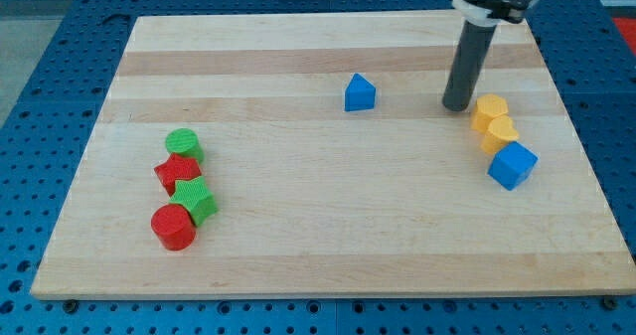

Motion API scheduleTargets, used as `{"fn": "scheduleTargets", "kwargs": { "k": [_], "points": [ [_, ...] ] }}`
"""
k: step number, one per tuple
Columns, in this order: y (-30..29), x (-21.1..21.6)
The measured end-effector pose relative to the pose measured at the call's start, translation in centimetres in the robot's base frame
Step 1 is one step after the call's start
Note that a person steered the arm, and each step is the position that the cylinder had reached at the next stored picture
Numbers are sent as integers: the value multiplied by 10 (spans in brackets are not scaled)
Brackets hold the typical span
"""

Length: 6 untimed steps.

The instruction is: Slide the blue triangle slightly right

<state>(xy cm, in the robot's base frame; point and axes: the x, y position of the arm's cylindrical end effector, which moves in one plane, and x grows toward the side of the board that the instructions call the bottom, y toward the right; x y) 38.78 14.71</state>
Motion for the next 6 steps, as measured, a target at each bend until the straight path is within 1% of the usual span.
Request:
{"fn": "scheduleTargets", "kwargs": {
  "k": [1, 2, 3, 4, 6],
  "points": [
    [-54, 14],
    [-123, 12],
    [-170, 3],
    [-171, -26],
    [-79, -31]
  ]
}}
